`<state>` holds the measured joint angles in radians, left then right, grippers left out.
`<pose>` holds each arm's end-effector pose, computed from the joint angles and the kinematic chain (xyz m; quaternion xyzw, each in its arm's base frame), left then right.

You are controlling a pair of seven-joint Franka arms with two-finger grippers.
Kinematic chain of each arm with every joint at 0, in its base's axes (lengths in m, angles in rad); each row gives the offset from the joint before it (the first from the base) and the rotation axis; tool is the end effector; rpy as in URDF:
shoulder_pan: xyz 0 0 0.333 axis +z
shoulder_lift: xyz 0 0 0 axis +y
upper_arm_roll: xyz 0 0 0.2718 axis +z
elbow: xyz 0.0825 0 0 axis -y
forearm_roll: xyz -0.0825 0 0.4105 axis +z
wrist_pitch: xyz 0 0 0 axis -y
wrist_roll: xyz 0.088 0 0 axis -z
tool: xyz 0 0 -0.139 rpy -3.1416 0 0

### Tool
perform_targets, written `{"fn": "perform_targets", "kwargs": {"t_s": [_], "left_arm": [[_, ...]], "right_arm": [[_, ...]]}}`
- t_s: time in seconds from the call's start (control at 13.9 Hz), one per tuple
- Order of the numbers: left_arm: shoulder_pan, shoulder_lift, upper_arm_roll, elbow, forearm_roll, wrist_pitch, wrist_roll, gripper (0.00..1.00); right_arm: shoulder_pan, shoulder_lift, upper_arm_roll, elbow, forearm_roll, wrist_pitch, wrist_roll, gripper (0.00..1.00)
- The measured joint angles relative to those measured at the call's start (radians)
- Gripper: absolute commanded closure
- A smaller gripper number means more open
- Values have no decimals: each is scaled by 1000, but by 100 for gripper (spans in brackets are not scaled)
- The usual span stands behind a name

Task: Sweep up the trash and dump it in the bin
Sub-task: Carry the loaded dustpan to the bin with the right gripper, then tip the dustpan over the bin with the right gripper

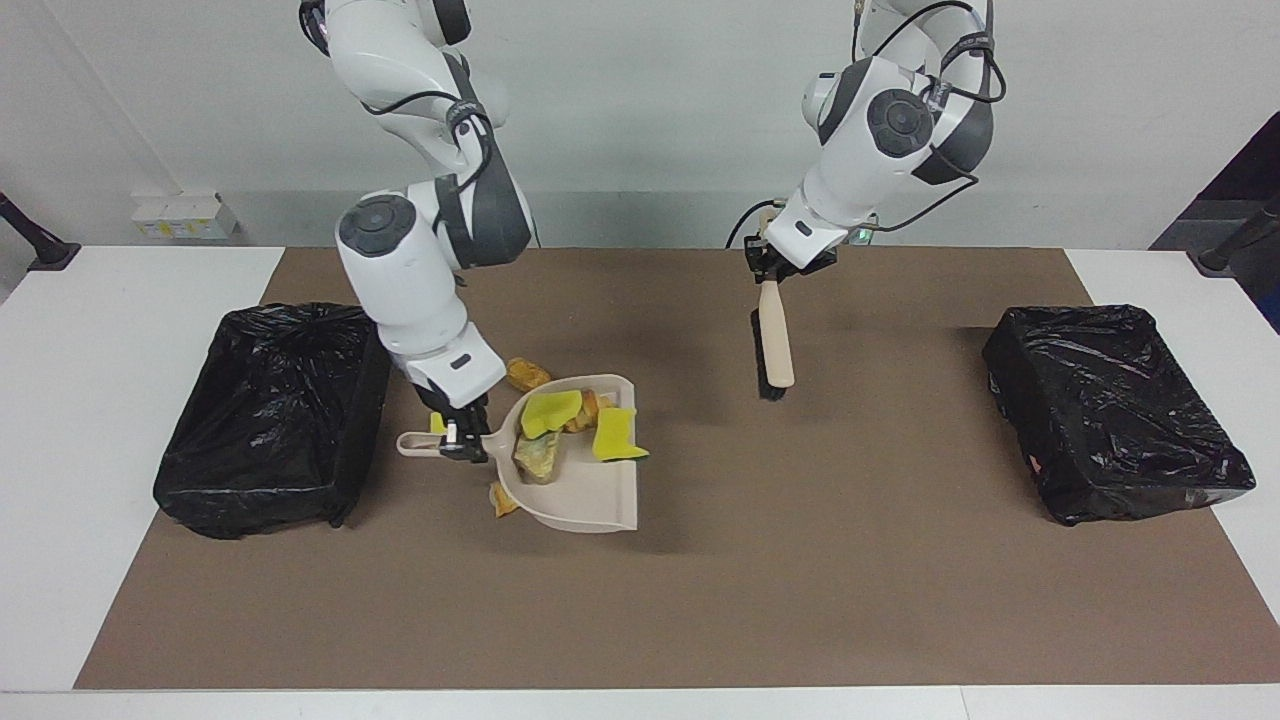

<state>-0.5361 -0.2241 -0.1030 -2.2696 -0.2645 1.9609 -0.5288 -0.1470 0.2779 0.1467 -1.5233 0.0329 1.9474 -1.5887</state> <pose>0.3872 -0.3179 0.3579 0.9932 0.0023 -0.0946 0.0675 0.6794 -0.0049 0.4356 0.7050 0.7044 0.0775 0.0282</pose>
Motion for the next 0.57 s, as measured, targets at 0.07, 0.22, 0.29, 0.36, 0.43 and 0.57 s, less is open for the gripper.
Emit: {"fn": "perform_targets", "kwargs": {"t_s": [0.07,0.22,0.29,0.36,0.43,0.57], "left_arm": [[-17,-1,-13,-28,1,30,-30,100],[-70,14,-25,-88,12,117,-92,100],[-93,29,-27,-111,19,149,-116,100],[-111,47,-28,-124,23,170,-134,100],[-125,64,-28,-128,26,185,-150,100],[-153,95,-29,-128,29,216,-183,100]], "right_arm": [[-56,-15,0,0,18,-20,-65,100],[-174,-33,-1,-1,70,-58,-211,100],[-232,-38,-1,-1,82,-69,-286,100],[-289,-42,-1,-2,86,-72,-361,100],[-334,-46,-2,-5,87,-73,-425,100],[-414,-68,-4,-39,87,-58,-513,100]]}}
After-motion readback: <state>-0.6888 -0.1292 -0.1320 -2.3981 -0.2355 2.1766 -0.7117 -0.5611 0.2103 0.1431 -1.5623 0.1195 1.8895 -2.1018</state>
